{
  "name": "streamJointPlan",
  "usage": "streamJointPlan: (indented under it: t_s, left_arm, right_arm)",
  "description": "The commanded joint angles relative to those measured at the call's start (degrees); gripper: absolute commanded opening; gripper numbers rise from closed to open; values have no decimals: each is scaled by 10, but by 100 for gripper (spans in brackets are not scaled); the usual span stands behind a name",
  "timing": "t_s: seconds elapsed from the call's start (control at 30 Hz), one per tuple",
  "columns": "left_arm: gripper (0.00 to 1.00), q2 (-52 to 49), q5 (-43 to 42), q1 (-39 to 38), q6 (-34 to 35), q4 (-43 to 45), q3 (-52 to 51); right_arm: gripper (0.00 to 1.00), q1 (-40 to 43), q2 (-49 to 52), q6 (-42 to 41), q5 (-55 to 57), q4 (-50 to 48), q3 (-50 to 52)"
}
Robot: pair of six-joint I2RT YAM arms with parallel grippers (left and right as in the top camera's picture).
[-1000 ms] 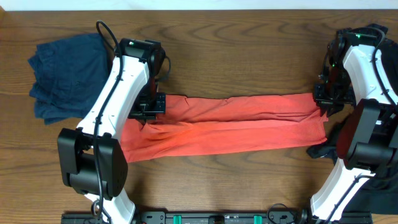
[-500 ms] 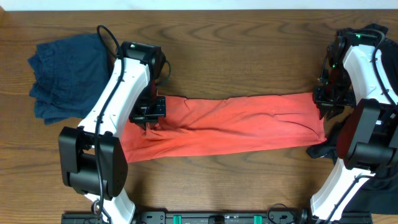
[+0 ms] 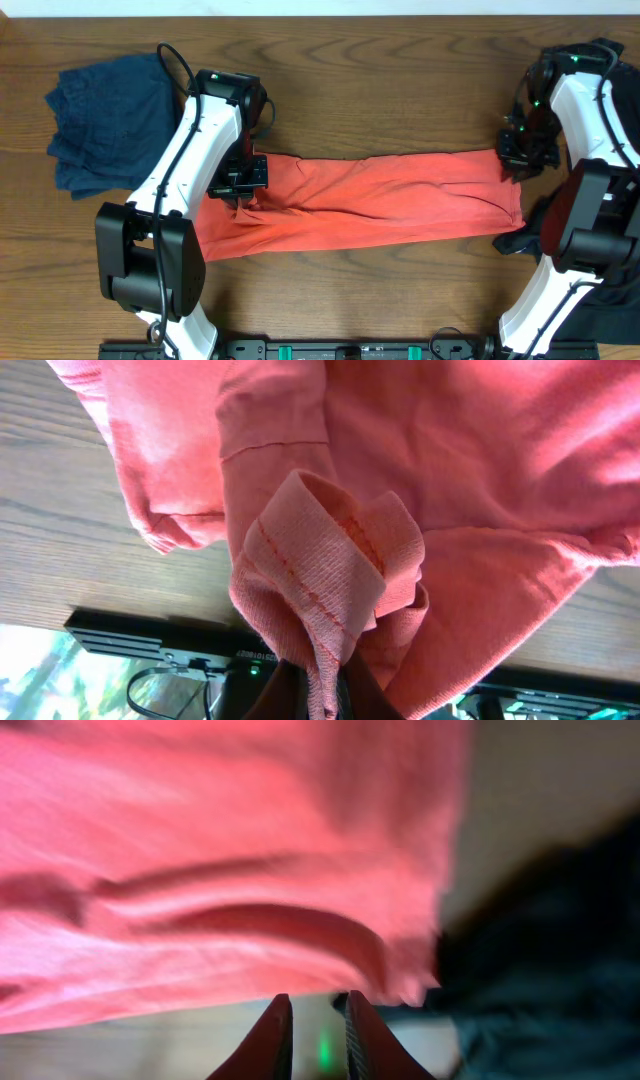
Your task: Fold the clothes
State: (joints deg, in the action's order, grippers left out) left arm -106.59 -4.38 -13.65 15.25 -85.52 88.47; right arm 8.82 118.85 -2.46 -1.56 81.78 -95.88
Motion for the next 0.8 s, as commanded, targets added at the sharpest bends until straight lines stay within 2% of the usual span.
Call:
streamJointPlan:
  t_s: [0.0,0.3,0.43,0.6,0.77]
  left_arm:
    - [6,-1,-41,1,5,-8,-2]
    - [6,-1,-76,1,5,-17,-2]
    - [6,-1,-102,1,5,-70,-2]
    - [6,-1,-102,-5,13,-90,-2]
    - [6,-1,-102,-38,50,-51,-2]
  right_arm:
    - [18,-23,-5,19,-43,-29,39]
    - [19,-40,-5,10,-43,-198,174]
    - [20,-40,-5,9,-42,-251,215]
    - [20,-40,-5,8,-42,-268,227]
    - [19,-40,-5,8,-42,-270,227]
